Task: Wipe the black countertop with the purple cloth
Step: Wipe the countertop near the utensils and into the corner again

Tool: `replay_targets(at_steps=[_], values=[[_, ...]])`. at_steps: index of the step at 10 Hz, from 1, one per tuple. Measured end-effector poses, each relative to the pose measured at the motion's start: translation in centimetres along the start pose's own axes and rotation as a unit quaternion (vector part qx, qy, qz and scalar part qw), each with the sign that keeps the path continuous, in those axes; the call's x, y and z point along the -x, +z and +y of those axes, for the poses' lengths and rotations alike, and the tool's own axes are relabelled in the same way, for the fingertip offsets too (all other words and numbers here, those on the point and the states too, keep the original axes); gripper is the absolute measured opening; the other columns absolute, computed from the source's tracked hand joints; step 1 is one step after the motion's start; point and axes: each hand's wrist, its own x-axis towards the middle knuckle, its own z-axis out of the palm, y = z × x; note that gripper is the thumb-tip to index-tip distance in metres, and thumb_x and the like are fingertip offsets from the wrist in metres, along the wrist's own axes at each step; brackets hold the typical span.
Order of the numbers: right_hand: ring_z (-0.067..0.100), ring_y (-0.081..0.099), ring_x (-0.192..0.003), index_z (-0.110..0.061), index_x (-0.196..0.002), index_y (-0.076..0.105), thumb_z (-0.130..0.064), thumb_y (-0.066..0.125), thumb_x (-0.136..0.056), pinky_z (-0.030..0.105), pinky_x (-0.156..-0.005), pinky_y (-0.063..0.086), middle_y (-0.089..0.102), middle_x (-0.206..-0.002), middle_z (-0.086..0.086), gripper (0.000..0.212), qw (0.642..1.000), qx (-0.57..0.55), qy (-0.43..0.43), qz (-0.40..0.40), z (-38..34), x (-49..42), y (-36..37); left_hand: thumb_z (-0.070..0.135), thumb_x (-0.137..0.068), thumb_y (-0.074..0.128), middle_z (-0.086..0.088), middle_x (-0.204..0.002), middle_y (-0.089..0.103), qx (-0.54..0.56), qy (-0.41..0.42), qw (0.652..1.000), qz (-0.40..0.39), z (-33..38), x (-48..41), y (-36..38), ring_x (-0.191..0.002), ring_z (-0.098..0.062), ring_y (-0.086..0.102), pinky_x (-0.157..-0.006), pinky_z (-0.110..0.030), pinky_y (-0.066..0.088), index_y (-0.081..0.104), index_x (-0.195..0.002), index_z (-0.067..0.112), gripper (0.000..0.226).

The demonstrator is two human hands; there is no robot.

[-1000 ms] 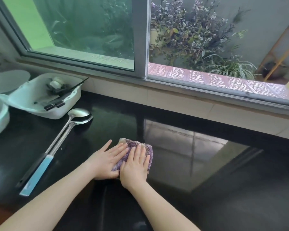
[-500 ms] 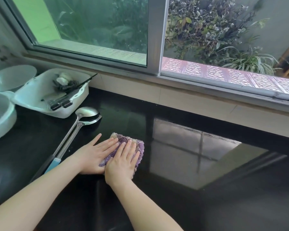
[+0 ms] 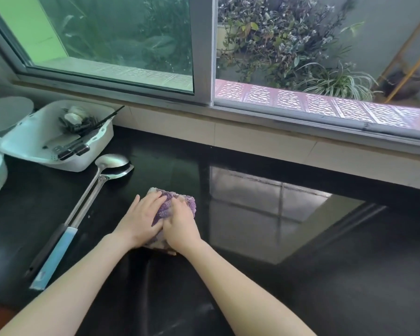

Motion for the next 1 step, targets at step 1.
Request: replay_targets(at_steps=[1], values=[[0.016,0.038,-0.131,-0.017,-0.142,0.038,-0.008,0.043,-0.089,0.020,-0.099,0.029,0.043,-0.145,0.000,0.053,1.000,-0.027,0.010,-0.012,0.21,0.51,-3.98,0.056,-0.079,0.026,-0.008,-0.152,0.029,0.033,-0.032,0.999,0.024,2.74,-0.57,0.50,-0.142,-0.022,0.017,-0.115,-0.041,0.010,0.033,-0.144,0.011,0.080]])
